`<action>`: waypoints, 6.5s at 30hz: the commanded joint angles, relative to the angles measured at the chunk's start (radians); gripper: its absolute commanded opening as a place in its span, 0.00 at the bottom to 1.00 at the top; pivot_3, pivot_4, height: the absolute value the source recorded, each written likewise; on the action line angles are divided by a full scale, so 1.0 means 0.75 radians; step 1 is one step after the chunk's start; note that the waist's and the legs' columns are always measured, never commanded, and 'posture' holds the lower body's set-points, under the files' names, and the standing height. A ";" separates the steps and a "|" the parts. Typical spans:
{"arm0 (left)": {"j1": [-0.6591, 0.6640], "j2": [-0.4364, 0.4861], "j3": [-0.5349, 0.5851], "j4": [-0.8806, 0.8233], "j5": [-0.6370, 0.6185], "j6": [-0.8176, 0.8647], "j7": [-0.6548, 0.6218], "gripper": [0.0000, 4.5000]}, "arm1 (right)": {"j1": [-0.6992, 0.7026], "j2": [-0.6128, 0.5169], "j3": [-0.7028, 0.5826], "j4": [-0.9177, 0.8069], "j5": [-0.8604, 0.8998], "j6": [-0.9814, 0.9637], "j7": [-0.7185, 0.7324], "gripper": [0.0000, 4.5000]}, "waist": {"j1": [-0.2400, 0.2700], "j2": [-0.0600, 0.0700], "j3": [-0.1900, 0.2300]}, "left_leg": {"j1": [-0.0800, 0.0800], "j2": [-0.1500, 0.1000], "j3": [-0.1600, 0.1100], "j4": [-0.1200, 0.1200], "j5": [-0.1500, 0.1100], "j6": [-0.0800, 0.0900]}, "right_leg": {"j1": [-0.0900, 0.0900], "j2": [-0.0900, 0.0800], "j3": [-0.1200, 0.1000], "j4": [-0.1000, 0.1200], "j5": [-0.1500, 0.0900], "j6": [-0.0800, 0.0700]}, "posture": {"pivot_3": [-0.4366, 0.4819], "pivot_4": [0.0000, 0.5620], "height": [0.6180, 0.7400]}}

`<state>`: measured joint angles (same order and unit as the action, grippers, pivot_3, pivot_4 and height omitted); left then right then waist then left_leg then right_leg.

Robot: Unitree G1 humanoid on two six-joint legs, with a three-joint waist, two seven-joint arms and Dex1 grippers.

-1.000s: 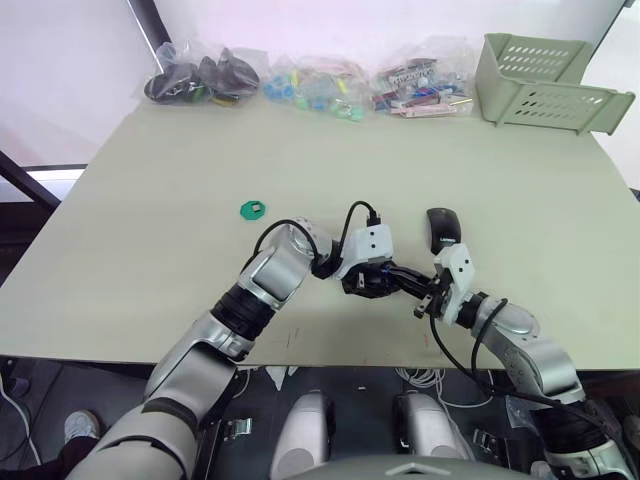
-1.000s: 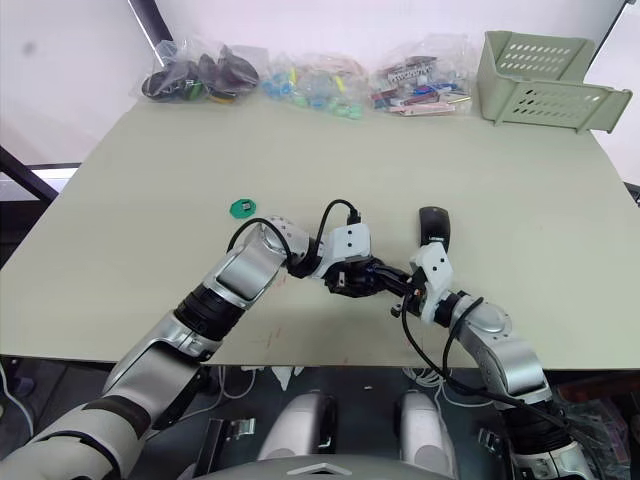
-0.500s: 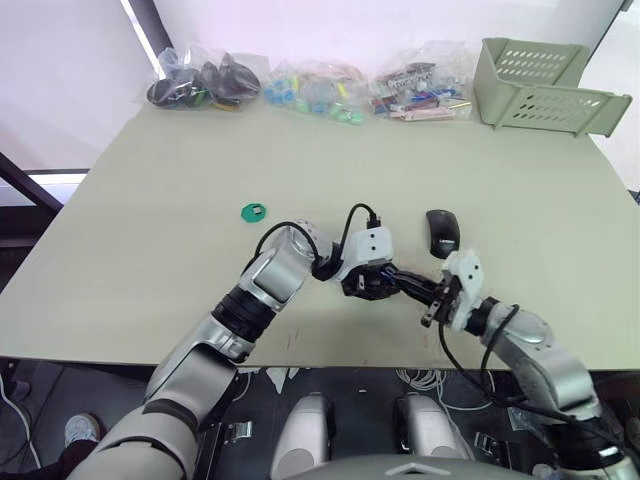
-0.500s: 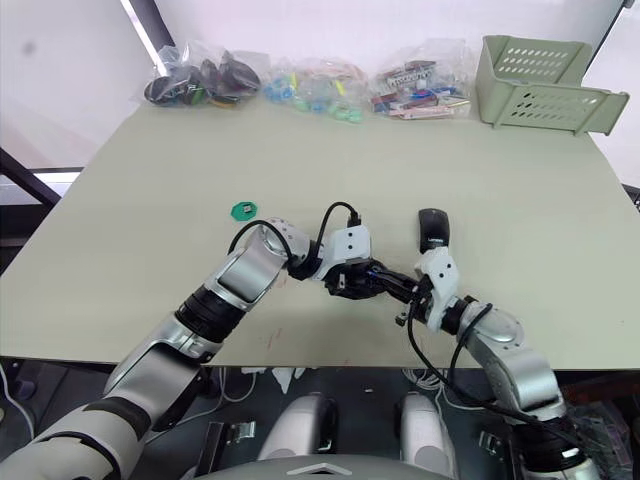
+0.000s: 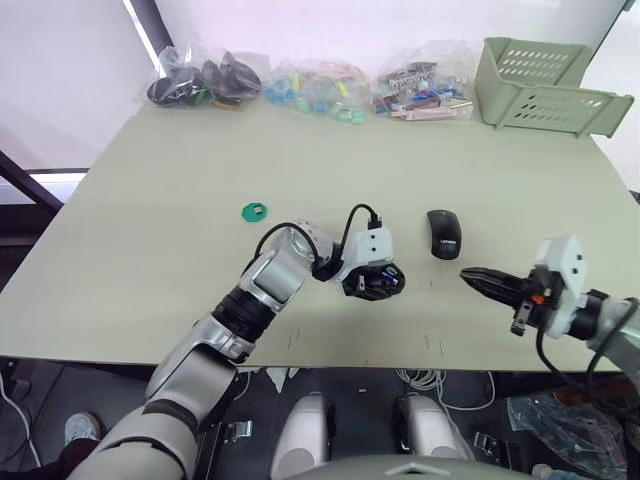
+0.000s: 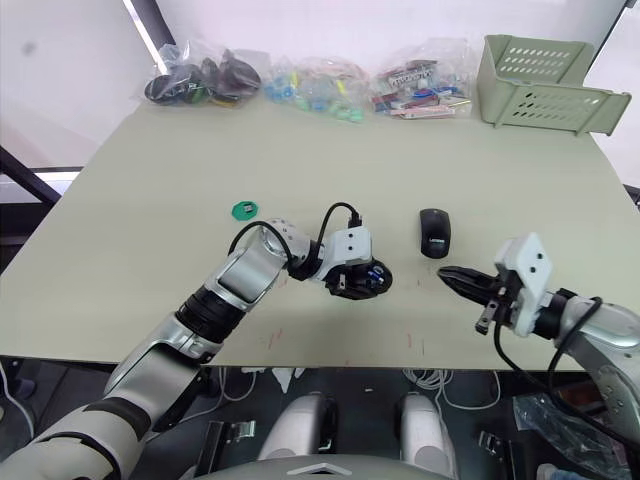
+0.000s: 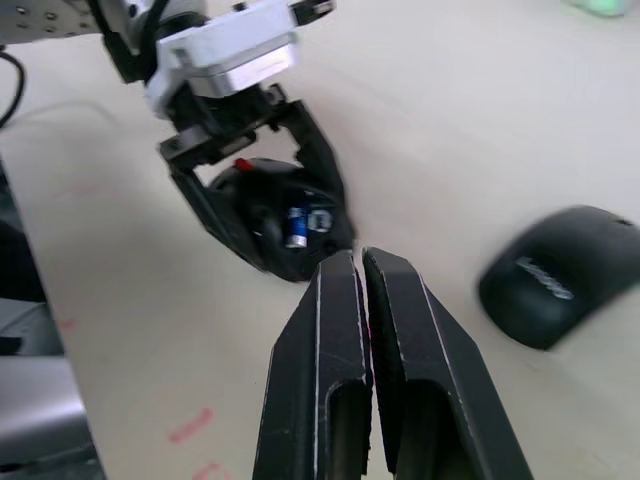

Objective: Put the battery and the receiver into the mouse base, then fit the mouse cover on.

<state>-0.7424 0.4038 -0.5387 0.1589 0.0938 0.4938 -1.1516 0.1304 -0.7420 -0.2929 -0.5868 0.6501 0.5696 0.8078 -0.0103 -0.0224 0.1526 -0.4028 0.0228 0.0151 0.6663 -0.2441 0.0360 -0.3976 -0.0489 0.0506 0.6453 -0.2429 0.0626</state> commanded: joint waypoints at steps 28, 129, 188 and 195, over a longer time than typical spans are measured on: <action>-0.001 0.048 -0.024 0.057 0.015 -0.055 -0.045 0.70 | 0.236 -0.068 -0.256 -0.133 0.085 -0.077 0.125 0.98 | -0.004 -0.001 0.001 | 0.000 0.002 -0.002 -0.001 0.000 0.000 | 0.000 0.000 -0.001 -0.001 0.000 0.000 | 0.48 0.27 1.00; 0.119 -0.229 1.009 0.058 -0.276 0.296 1.640 0.40 | -0.157 -0.019 -0.028 0.191 0.109 -0.294 0.344 1.00 | 0.009 -0.005 0.012 | -0.018 -0.002 -0.001 0.004 0.000 0.000 | -0.015 -0.001 -0.001 0.002 0.011 0.005 | 0.48 0.27 1.00; 0.389 0.302 0.839 -0.709 -0.572 0.284 0.740 0.10 | -0.492 -0.198 0.106 -0.064 0.369 0.328 -0.115 1.00 | 0.000 -0.005 0.012 | -0.016 0.000 0.001 0.006 0.001 -0.001 | -0.018 -0.004 0.003 0.008 0.011 0.004 | 0.48 0.27 1.00; 0.342 0.427 0.730 -0.683 -0.656 0.133 0.372 0.10 | -0.913 -0.153 0.274 0.189 0.690 0.841 -0.328 1.00 | -0.005 -0.007 0.014 | -0.016 0.000 0.002 0.006 0.001 -0.001 | -0.019 -0.002 0.003 0.009 0.009 -0.002 | 0.48 0.27 1.00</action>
<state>-0.4639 0.7071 0.0134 -0.3388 -0.3756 0.6408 -0.8112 -0.5299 -0.8604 -0.1013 -0.4662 1.1196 1.1362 0.5906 -0.0140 -0.0274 0.1631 -0.4150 0.0226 0.0177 0.6704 -0.2435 0.0357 -0.4120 -0.0506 0.0528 0.6515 -0.2361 0.0607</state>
